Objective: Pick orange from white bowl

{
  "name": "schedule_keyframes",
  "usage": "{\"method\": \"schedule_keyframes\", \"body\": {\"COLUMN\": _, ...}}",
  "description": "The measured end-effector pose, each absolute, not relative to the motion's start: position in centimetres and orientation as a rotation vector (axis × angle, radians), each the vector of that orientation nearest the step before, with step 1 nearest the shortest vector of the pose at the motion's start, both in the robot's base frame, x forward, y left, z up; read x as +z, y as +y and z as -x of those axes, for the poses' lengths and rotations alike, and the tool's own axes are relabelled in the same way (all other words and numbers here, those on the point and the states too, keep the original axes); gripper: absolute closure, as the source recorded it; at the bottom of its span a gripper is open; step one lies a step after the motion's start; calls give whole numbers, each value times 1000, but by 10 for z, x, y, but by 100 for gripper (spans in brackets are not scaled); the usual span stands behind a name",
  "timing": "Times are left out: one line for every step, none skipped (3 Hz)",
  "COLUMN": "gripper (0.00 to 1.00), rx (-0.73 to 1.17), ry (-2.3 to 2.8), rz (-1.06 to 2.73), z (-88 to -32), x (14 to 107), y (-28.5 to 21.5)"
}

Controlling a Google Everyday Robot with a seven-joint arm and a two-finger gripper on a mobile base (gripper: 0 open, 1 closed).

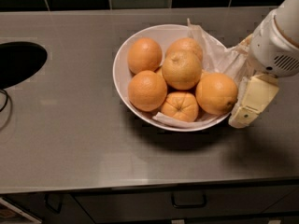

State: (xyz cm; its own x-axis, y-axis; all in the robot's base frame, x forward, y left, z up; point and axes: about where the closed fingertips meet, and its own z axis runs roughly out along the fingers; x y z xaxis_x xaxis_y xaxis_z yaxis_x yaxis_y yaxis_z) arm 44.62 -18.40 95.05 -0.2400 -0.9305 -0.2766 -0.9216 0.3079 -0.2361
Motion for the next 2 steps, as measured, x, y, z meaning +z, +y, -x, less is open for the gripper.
{"method": "schedule_keyframes", "body": {"gripper": 15, "rx": -13, "ry": 2226, "rz": 1643, "z": -447, "x": 946, "y": -180}}
{"method": "schedule_keyframes", "body": {"gripper": 21, "rx": 12, "ry": 2226, "rz": 1638, "z": -448, "x": 939, "y": -174}}
